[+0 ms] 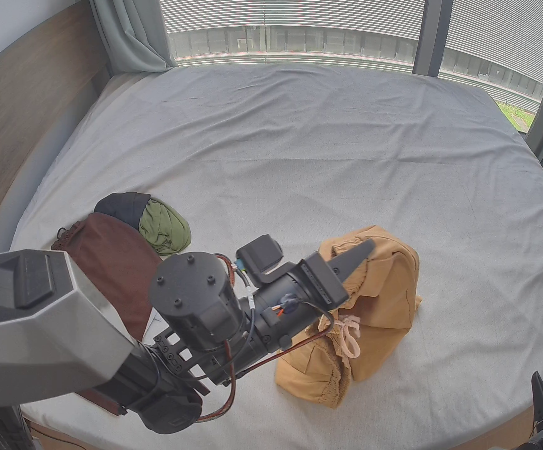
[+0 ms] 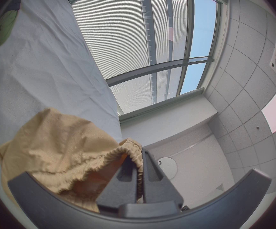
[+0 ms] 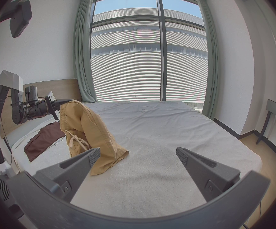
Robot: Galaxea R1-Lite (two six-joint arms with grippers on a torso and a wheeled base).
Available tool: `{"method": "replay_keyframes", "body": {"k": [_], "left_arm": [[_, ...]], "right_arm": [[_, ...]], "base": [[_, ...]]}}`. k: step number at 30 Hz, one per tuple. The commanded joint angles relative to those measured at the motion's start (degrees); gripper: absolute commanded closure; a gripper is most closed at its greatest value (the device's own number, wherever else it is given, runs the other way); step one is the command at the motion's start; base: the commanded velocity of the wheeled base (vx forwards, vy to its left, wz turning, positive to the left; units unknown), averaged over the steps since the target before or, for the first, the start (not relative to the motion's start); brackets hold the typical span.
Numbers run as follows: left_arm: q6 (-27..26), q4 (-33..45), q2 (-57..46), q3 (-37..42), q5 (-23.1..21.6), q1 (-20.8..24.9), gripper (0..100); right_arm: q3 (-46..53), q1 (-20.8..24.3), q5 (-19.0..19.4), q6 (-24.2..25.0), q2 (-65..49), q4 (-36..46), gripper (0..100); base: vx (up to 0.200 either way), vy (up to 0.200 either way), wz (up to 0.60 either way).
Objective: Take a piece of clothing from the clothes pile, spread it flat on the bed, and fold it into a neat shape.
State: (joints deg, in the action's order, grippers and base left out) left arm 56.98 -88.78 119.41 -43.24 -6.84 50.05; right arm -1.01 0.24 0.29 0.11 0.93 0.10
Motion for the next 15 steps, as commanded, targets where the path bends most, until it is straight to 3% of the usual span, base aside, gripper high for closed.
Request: {"method": "replay_keyframes", "body": {"k": [1,5,11,15], "left_arm": [[-0.29,-0.16,-1.37,2.9,-0.02,-2.24,100],[-0.47,-0.07,-2.78,5.27,-0.1,-3.74,100],[-4.77,-0.07,-2.51,7.2,-0.28,-6.46,100],[-7.5,-0.07,-2.78,11.42,-4.32,-10.06,100]], "right_arm": [[0.92,-0.07,0.06,-0.02,-0.93,-0.01,0],[0.92,0.02,0.06,-0.02,-0.93,-0.01,0],[0.92,0.02,0.06,-0.02,-0.93,-0.01,0],[0.92,-0.07,0.06,-0.11,-0.93,-0.1,0]], "base": [[0.0,0.0,0.0],[0.0,0.0,0.0],[0.0,0.0,0.0],[0.0,0.0,0.0]]}}
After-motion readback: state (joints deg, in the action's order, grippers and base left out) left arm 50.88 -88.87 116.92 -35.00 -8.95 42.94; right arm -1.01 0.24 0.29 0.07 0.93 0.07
